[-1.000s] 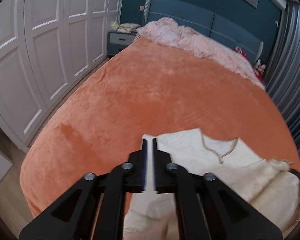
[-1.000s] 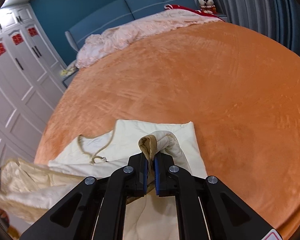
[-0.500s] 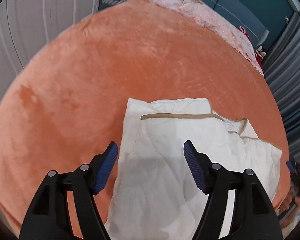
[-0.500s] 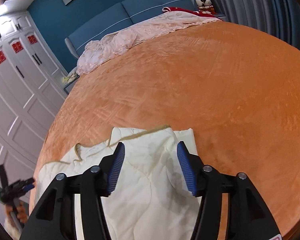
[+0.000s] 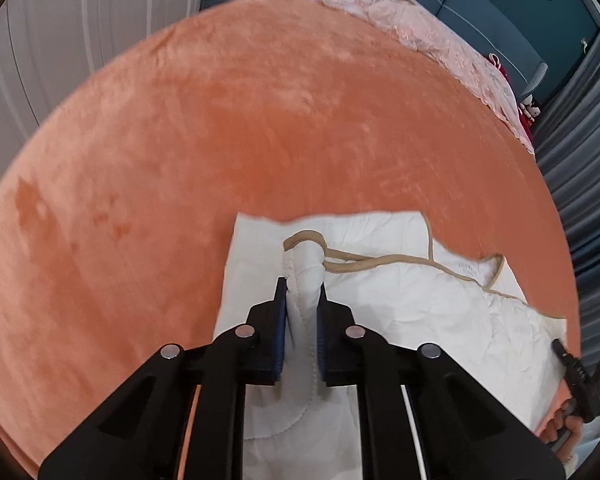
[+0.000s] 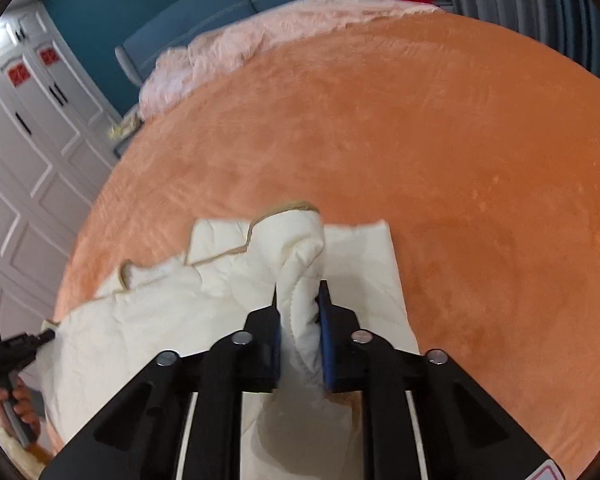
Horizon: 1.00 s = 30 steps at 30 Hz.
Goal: Fold large clothes
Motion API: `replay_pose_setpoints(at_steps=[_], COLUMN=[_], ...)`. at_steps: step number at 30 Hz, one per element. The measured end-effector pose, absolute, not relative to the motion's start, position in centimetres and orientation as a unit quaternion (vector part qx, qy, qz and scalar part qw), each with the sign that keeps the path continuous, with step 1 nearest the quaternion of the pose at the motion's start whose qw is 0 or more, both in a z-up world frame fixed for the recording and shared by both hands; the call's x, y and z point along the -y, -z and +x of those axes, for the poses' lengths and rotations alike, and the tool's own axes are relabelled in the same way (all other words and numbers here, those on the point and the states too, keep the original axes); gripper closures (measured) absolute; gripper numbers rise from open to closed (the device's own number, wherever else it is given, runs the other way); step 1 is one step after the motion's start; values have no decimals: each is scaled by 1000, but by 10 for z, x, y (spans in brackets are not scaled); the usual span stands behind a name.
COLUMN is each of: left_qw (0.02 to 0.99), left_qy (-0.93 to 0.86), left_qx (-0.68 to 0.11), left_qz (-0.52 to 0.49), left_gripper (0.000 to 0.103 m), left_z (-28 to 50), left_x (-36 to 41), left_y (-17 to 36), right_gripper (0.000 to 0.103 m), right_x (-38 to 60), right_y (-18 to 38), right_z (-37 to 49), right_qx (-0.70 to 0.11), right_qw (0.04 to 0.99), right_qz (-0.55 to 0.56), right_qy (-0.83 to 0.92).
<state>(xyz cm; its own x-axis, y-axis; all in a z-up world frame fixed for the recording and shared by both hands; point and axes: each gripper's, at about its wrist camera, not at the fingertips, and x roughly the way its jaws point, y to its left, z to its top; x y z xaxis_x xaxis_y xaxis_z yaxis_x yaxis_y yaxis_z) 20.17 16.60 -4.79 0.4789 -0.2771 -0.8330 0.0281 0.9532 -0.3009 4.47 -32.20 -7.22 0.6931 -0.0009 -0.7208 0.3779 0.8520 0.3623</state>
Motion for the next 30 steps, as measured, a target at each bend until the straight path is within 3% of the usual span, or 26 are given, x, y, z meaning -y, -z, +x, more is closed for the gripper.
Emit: replay_pose_setpoints(at_steps=[5,15,27,30], left_qw=[859,864,895,897], left_qy=[62,24,-14,-13], left_qx=[-503,-502,-445,-442], left_qz=[-78,-28,27,18], left_gripper=[92,88,87,84], left_z=[222,242,234,231], left_x=[-149,-131,-111,-114], left_y=[55,115,128,123], right_gripper=[92,92,91,87], right_x=[322,329,326,328], right_y=[71,129,145,142], right_z=[57,75,75,72], right_qx=[-373,-407,-381,-379], right_qw=[890,871,884,884], right_qz=[230,234,222,228], right_qy=[130,148,158,153])
